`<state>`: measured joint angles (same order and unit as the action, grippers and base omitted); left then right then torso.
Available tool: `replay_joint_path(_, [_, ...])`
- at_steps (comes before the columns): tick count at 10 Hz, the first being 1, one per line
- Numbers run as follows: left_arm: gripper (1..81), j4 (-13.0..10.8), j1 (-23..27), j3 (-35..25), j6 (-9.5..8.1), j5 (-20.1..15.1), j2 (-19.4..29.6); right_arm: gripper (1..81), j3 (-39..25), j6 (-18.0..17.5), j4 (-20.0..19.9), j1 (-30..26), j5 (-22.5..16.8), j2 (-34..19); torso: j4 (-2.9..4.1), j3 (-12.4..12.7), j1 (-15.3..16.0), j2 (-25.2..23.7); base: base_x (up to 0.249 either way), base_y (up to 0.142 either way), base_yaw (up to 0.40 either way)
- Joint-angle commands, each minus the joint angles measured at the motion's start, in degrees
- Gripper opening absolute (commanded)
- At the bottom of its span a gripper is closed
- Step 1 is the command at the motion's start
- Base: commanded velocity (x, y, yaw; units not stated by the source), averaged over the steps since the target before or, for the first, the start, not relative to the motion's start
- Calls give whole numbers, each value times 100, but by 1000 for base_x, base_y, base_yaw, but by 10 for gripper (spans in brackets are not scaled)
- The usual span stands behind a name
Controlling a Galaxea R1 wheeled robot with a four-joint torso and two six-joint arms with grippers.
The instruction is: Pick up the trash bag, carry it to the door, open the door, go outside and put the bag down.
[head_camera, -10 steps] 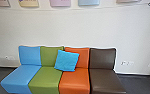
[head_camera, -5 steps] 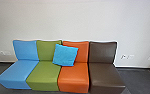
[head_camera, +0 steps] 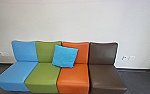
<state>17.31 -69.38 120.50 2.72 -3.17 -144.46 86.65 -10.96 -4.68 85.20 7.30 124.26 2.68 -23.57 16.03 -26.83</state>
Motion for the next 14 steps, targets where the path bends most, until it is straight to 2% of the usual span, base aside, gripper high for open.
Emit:
replay_joint_path(1, [811, 141, 508, 26, -9, -527, 136, 811, -290, -81, 11, -244, -387, -354, 0, 0, 356, -551, 0, 0, 0])
replay_joint_path(4, [811, 211, 736, 192, -17, -535, -21, 811, -640, -99, 11, -393, -379, -732, 0, -2, 747, -1179, 0, 0, 0])
replay_joint_path(5, [811, 220, 832, 202, -17, -641, -66, 811, -817, -99, 11, -446, -379, -891, 0, -218, 883, -1393, 0, 0, 0])
replay_joint_path(6, [811, 229, 912, 202, -17, -772, -136, 811, -1027, -99, 11, -490, -370, -1083, 0, -540, 1005, -1583, 0, 0, 0])
replay_joint_path(8, [811, 308, 982, 211, -35, -790, -216, 811, -1354, -99, 2, -543, -370, -1375, 0, -742, 1202, -1893, 0, 0, 0])
replay_joint_path(10, [811, 352, 1044, 236, -35, -799, -303, 811, -1537, -170, 2, -621, -370, -1550, 0, -1118, 1453, -2293, 0, 0, 0])
replay_joint_path(12, [811, 370, 1132, 536, -35, -896, -514, 811, -1582, -178, 2, -648, -370, -1603, 0, -1503, 1711, -2697, 0, 0, 0])
replay_joint_path(13, [811, 413, 1184, 791, -35, -1080, -673, 811, -1600, -178, 2, -657, -379, -1630, 0, -1160, 1842, -2903, 0, 0, 0])
replay_joint_path(14, [811, 475, 1246, 861, -35, -1247, -734, 811, -1617, -178, 2, -648, -370, -1673, 0, -1337, 1967, -3091, 0, 0, 0])
